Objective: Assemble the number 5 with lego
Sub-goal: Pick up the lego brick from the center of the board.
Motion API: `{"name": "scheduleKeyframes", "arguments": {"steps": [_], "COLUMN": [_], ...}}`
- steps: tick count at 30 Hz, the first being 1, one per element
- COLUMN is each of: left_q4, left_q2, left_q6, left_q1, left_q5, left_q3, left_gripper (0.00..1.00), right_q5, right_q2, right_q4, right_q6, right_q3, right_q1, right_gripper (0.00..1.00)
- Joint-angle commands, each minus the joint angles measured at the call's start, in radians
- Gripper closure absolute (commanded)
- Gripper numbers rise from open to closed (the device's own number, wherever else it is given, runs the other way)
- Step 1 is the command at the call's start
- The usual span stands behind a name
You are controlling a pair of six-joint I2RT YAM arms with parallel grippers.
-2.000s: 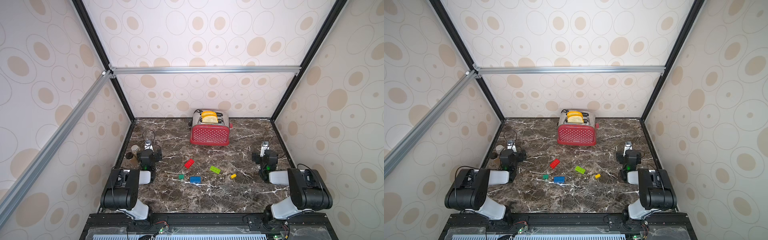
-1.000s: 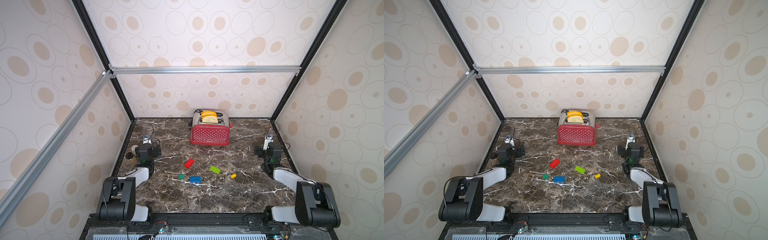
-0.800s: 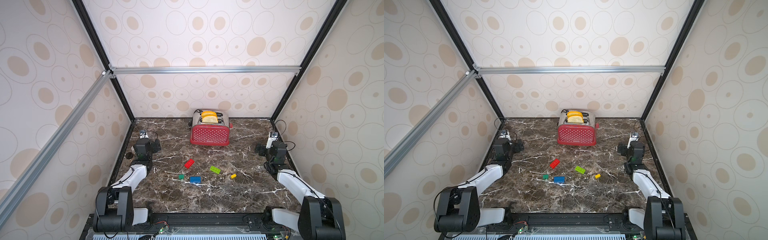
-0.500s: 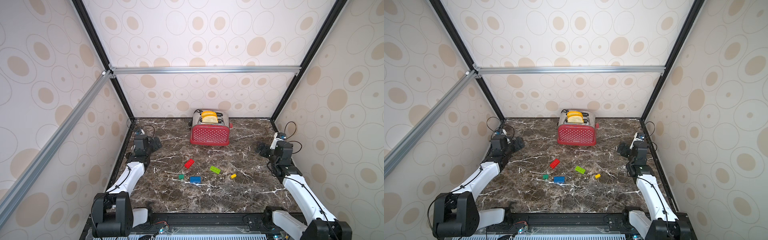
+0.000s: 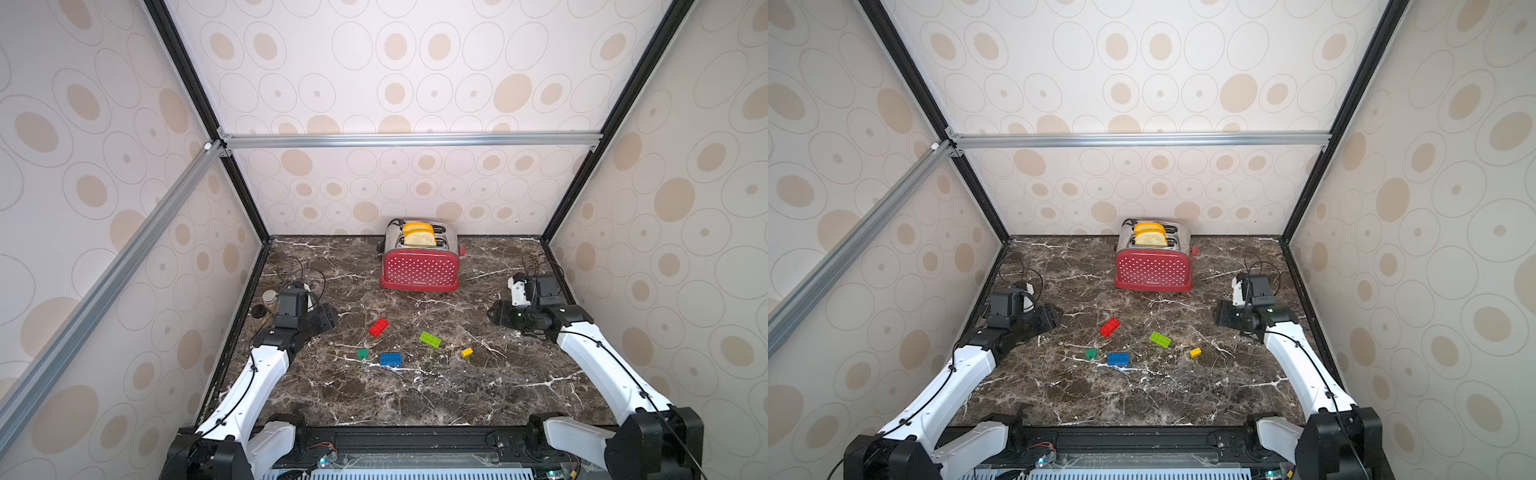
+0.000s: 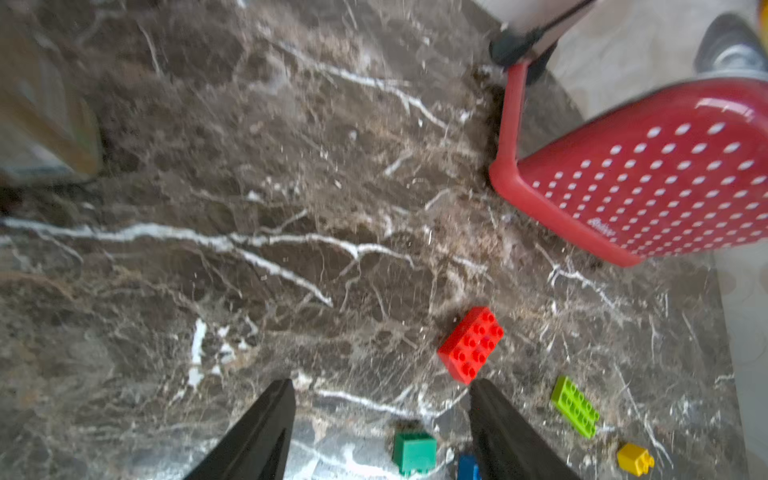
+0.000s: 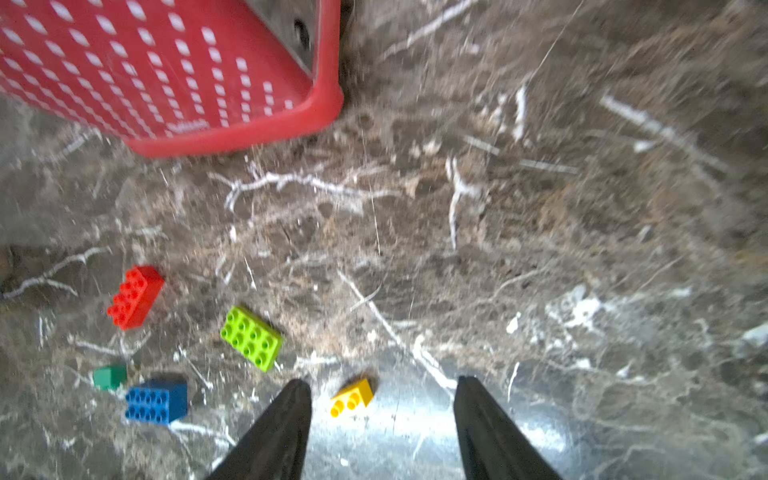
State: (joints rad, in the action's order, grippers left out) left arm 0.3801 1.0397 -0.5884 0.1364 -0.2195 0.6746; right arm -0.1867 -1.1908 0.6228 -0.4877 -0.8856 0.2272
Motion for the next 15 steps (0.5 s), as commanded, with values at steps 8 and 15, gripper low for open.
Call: {"name": "scheduleKeyframes", "arguments": {"steps": [8, 15], "left_q4": [0.081, 0.089], "left_q2": [0.017, 0.056], "left_q6": [-0.023, 0.004], "left_q1": [0.114, 0.135], "left_q5": [-0.048, -0.052], "left_q3": [0.009, 0.029], "left_gripper": [0.34, 0.37], "right_q5": [-0.056, -0.087], "right_q2": [-0.080, -0.137], "right_q4": [0.097, 0.032], "right_q6": [-0.116, -0.191], "right_q3": [0.069, 0.116], "right_q1": [0.136, 0.200], "right_gripper": [0.41, 0.42]}}
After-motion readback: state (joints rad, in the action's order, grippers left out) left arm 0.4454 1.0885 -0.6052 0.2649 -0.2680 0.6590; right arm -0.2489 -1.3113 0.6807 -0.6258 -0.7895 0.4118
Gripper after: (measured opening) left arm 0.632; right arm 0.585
